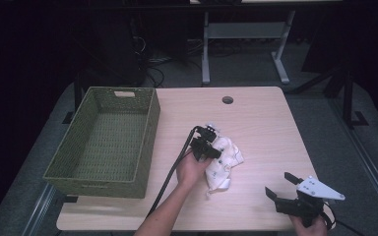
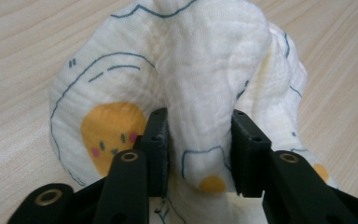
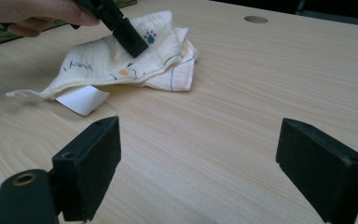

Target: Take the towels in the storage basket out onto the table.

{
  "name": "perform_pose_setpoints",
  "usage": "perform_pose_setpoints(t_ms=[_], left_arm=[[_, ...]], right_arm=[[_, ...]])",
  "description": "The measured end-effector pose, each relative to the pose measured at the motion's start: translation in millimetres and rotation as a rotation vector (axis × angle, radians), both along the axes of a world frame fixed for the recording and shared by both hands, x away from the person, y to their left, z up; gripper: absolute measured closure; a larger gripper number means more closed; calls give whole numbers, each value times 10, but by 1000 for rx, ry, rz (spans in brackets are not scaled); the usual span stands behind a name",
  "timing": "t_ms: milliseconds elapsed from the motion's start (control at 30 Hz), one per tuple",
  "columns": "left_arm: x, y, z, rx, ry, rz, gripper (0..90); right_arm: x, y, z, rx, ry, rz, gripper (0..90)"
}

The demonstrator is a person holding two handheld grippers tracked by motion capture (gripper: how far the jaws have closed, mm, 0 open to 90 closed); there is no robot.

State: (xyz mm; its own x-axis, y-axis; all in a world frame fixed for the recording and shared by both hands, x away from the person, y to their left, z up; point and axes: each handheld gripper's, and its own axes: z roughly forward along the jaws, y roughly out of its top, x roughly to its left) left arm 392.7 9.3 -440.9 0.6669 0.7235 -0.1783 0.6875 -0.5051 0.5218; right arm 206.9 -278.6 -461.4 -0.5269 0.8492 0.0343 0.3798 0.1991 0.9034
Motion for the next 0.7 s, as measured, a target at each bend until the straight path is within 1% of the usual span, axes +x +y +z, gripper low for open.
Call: perform_pose_setpoints(t_ms=[67, 100, 167, 200, 267, 367, 400, 467, 567, 633, 700], left_arm=[[-3, -4, 8, -1, -8, 5, 584], [-7, -4, 13, 4, -13, 7, 575], [-22, -5, 23, 26, -48, 13, 528], [-30, -5, 27, 28, -55, 14, 499], [-33, 6, 29, 30, -58, 15, 465], [-40, 26, 22, 11, -36, 18, 410], [-50, 33, 27, -6, -38, 26, 380], [-70, 54, 47, -19, -48, 26, 367], [-96, 103, 84, -11, -82, 31, 326], [-106, 141, 103, -17, -90, 38, 297], [-110, 173, 112, -32, -82, 35, 273]], right_arm=[[-1, -3, -2, -3, 1, 2, 135], [1, -5, -4, -5, 0, 3, 135], [5, -7, -9, -5, 2, 1, 135], [8, -6, -10, -5, -1, 0, 135], [6, 9, -10, -4, 7, -2, 135], [11, 34, -9, -6, 8, 0, 135], [13, 40, -9, -8, 6, 0, 135], [17, 48, -8, -5, 7, 1, 135], [25, 48, -1, -6, 7, 0, 135], [27, 56, -2, -12, -1, 2, 135], [25, 74, -3, -14, 9, 3, 135]])
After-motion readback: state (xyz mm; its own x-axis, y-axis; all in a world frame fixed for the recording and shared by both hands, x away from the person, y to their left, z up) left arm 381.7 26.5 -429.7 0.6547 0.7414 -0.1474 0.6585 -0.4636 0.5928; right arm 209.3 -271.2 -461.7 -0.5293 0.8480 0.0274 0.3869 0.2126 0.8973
